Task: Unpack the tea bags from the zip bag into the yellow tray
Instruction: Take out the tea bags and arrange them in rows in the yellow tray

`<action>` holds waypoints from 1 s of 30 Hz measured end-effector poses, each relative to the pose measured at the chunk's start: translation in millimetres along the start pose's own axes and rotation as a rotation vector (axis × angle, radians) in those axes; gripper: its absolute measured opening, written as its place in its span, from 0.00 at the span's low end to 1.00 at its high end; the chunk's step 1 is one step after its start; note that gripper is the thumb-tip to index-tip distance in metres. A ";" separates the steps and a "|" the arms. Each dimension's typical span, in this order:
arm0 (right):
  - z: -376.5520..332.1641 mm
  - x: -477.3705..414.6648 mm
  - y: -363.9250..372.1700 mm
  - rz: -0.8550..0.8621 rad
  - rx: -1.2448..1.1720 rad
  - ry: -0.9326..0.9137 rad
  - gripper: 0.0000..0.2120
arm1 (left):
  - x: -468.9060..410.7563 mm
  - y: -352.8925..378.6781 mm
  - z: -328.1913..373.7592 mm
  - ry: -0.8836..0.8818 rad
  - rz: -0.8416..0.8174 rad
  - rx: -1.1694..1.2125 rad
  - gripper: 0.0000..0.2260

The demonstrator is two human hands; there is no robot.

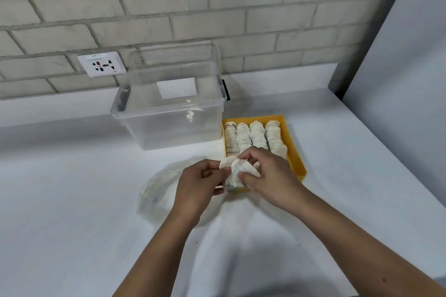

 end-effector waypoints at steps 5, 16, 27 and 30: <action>16.1 -4.5 -34.9 0.006 0.157 -0.031 0.11 | -15.2 27.6 5.4 -0.001 -0.013 -0.062 0.01; 92.3 -20.2 -79.1 0.084 0.374 0.190 0.07 | -61.8 54.1 31.8 0.102 0.034 -0.254 0.05; 124.5 -16.9 -47.9 0.103 0.493 0.353 0.09 | -74.0 61.0 12.3 0.059 0.011 -0.257 0.03; 128.7 -18.3 -48.3 0.187 0.487 0.391 0.09 | -74.6 61.6 11.4 0.063 -0.005 -0.241 0.05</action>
Point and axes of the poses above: each hand's wrist, its own x-axis away from the middle knuckle, its own y-axis out of the palm, z = x × y, the point moved 5 cm from there along -x, towards the middle knuckle, and after that the axes turned 8 degrees about -y, right-handed, at the moved point
